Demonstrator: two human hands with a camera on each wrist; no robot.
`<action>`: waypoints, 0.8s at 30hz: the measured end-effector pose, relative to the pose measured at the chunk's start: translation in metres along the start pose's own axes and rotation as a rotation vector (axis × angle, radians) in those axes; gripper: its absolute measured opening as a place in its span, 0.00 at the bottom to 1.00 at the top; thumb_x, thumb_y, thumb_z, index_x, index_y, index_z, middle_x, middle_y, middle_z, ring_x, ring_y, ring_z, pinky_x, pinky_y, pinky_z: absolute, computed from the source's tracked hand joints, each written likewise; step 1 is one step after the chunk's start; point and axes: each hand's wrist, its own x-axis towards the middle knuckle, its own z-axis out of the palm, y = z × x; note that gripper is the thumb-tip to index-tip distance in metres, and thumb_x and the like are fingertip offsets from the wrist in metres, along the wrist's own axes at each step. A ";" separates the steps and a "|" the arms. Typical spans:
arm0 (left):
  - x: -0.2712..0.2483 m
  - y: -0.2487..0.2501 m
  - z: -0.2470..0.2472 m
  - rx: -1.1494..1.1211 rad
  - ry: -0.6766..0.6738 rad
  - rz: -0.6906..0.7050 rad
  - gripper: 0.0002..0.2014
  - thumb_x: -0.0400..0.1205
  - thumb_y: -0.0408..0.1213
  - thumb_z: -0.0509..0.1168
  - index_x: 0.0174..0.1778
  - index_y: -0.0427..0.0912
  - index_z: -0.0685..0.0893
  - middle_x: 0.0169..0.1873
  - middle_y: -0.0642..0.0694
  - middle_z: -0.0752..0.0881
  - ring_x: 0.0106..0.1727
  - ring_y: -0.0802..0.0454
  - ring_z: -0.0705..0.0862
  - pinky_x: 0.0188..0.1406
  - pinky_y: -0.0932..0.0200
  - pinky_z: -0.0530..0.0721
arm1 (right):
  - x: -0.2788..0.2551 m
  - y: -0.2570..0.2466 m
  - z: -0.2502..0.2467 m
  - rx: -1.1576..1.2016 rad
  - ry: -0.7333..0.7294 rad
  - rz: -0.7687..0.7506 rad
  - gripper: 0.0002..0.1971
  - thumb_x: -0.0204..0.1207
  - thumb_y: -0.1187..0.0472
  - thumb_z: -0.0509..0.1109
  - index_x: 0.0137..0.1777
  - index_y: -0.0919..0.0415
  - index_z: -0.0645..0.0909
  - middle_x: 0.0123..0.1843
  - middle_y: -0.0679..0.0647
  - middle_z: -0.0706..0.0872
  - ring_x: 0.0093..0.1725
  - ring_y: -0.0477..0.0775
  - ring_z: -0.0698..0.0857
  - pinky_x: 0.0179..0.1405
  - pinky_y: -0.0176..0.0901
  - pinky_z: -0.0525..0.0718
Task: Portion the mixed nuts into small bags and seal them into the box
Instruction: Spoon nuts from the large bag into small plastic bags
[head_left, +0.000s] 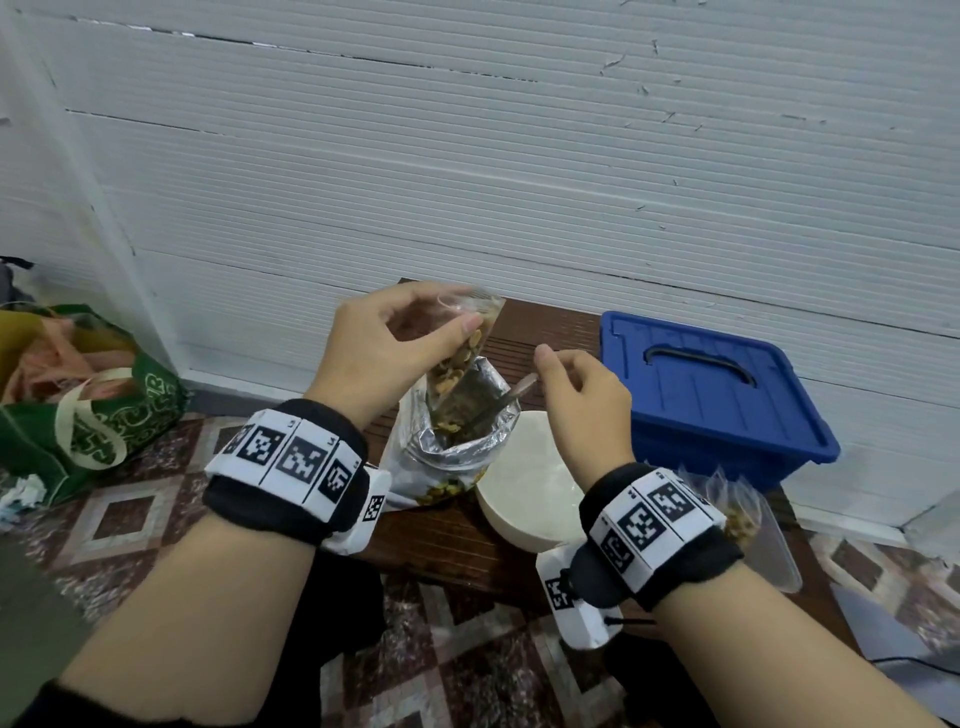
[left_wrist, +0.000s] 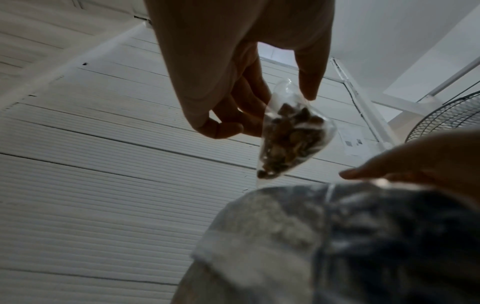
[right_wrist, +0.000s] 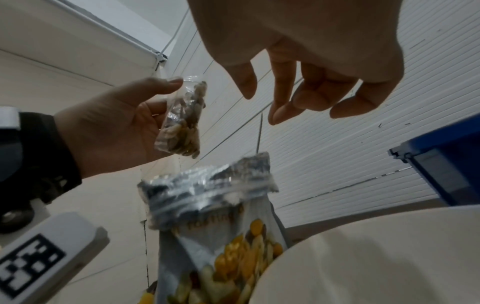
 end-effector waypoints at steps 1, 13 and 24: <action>0.000 0.002 0.003 -0.008 -0.003 0.006 0.11 0.73 0.40 0.76 0.50 0.57 0.88 0.41 0.56 0.90 0.43 0.67 0.87 0.41 0.75 0.81 | 0.000 -0.003 -0.004 0.035 0.014 -0.007 0.14 0.82 0.47 0.63 0.43 0.54 0.84 0.34 0.45 0.83 0.39 0.43 0.81 0.42 0.40 0.76; -0.008 0.028 0.068 -0.132 -0.154 0.099 0.14 0.75 0.35 0.76 0.57 0.43 0.89 0.46 0.51 0.91 0.49 0.60 0.89 0.52 0.65 0.84 | 0.000 -0.025 -0.072 0.283 0.120 -0.046 0.20 0.79 0.48 0.67 0.30 0.57 0.87 0.33 0.56 0.88 0.37 0.44 0.83 0.41 0.36 0.76; -0.033 0.009 0.148 -0.074 -0.400 0.063 0.21 0.76 0.42 0.74 0.66 0.50 0.84 0.55 0.60 0.86 0.56 0.74 0.82 0.57 0.75 0.78 | -0.014 0.035 -0.125 0.119 0.167 0.045 0.12 0.76 0.61 0.71 0.32 0.62 0.87 0.33 0.54 0.88 0.37 0.47 0.85 0.42 0.37 0.80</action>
